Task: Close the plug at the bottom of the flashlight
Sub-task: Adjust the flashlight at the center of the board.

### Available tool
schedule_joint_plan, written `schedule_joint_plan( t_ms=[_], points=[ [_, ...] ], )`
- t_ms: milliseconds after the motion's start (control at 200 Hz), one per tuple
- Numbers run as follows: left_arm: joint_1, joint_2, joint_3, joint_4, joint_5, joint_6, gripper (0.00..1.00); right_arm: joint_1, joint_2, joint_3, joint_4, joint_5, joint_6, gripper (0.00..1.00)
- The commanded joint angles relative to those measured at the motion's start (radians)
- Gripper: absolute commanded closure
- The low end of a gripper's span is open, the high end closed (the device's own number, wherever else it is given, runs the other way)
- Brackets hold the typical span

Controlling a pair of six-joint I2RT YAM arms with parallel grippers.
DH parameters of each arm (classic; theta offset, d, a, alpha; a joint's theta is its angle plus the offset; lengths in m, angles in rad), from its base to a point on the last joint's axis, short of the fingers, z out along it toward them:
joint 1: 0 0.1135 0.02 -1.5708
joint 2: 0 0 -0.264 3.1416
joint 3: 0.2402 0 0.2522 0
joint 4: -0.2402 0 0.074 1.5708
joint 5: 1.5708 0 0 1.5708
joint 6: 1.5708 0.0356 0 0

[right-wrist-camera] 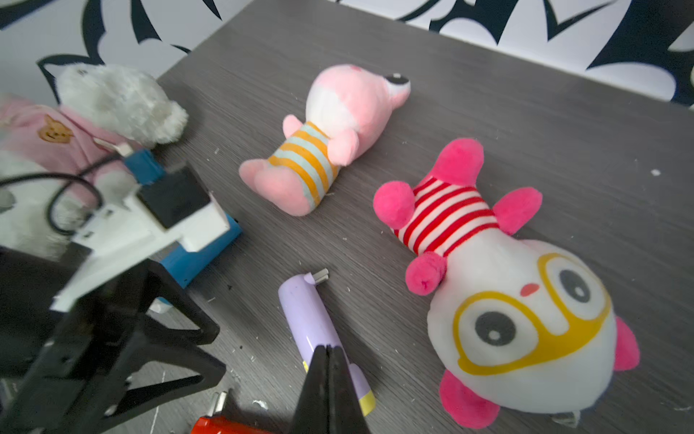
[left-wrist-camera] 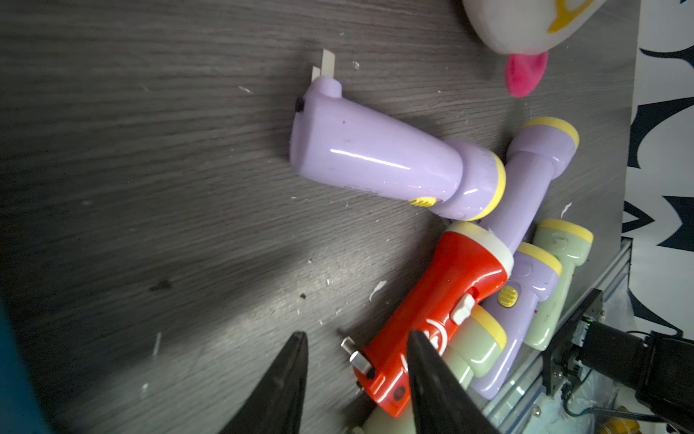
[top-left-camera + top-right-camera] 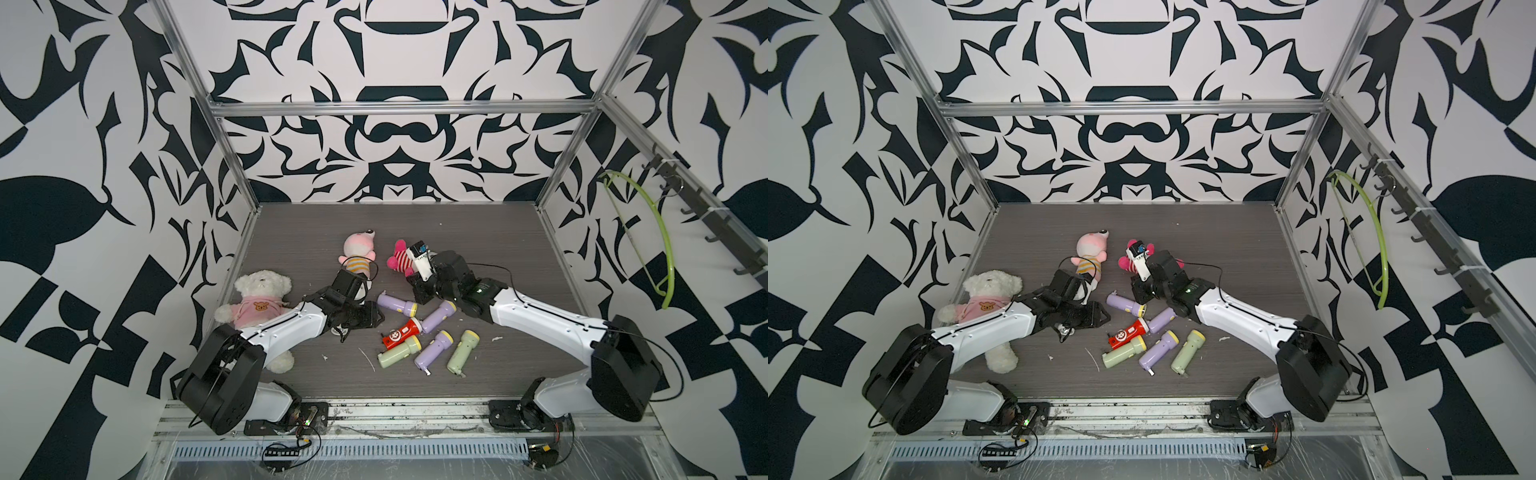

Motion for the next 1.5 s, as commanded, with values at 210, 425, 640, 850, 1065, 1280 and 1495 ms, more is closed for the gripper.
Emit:
schedule_joint_plan(
  t_ms=[210,425,640,850,1065,1280,1495],
  points=[
    [0.0,0.069,0.028,0.068,0.051,-0.029,0.52,-0.012,0.091,-0.016,0.062,0.062,0.052,1.0],
    [0.0,0.123,0.042,0.106,0.071,-0.034,0.52,-0.028,0.15,-0.028,0.064,0.046,0.072,1.0],
    [0.0,0.173,0.083,0.116,0.085,-0.026,0.52,-0.031,0.198,-0.038,0.074,0.027,0.087,1.0],
    [0.0,0.218,0.101,0.144,0.109,-0.027,0.52,-0.031,0.225,-0.075,0.104,0.009,0.113,1.0],
    [-0.001,0.269,0.137,0.151,0.122,-0.025,0.52,-0.023,0.246,-0.098,0.131,-0.036,0.136,1.0],
    [0.0,0.289,0.175,0.132,0.107,0.0,0.52,0.018,0.265,-0.086,0.142,-0.056,0.136,1.0],
    [0.0,0.319,0.207,0.111,0.108,0.009,0.52,0.051,0.278,-0.078,0.16,-0.098,0.155,1.0]
  ],
)
